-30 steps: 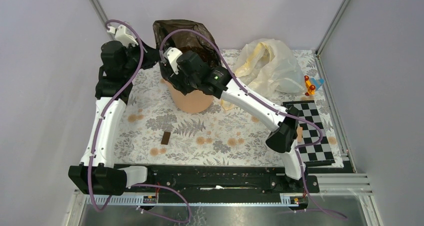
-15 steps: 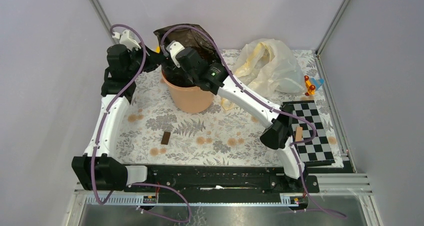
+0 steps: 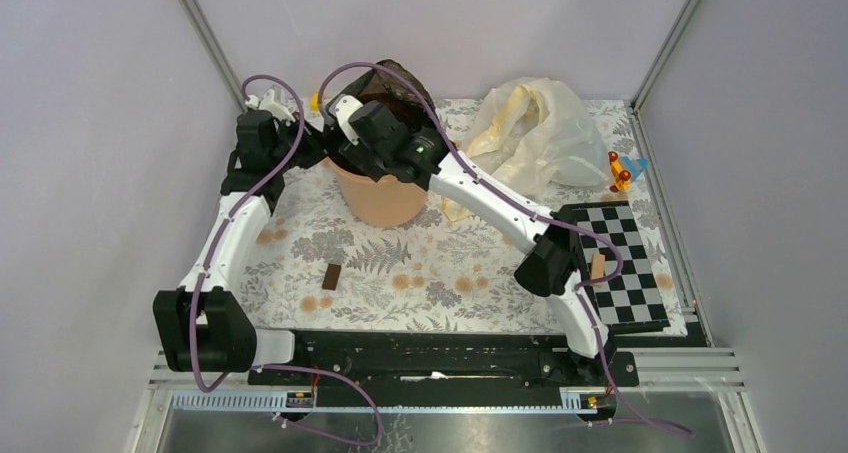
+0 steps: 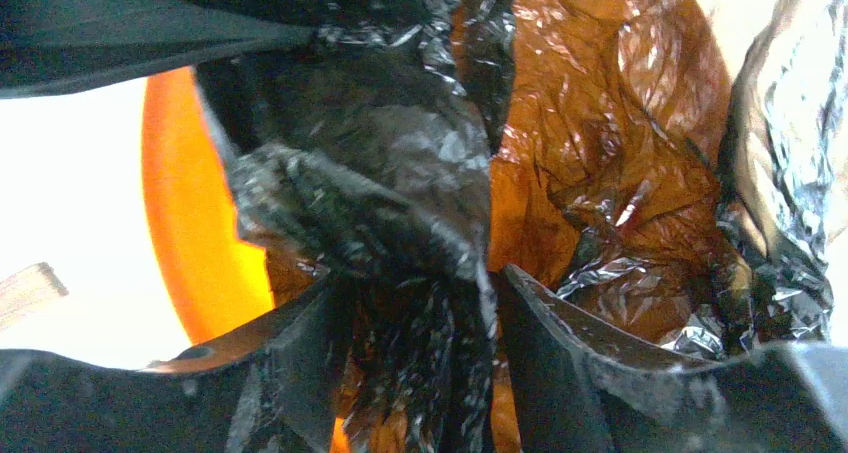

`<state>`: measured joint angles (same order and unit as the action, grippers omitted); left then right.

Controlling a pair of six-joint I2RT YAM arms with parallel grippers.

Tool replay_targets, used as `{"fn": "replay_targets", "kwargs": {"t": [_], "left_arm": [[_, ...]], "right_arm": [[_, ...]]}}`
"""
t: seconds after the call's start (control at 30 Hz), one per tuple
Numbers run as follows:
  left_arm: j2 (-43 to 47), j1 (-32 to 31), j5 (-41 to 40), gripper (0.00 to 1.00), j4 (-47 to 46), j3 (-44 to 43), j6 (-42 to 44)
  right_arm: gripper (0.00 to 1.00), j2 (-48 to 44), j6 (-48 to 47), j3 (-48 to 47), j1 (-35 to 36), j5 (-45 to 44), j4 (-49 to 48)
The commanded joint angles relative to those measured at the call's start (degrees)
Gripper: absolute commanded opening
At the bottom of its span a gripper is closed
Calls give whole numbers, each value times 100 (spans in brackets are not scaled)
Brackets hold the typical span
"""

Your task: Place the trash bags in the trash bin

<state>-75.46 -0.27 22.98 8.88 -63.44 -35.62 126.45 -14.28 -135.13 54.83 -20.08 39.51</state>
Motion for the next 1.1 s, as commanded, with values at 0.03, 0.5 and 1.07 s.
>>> {"fn": "replay_targets", "kwargs": {"t": [0.03,0.5,1.07], "left_arm": [[453,27,98,0,43,-469,88],[1051,769,587,0,1000,-440,358],[473,1195,1519,0,165,498,-25]], "right_arm": [[64,-982,22,175,-16,778,99],[76,-1671,488,871,-8,1237,251],[79,-1289,3119,354,-1404,645,489]]}}
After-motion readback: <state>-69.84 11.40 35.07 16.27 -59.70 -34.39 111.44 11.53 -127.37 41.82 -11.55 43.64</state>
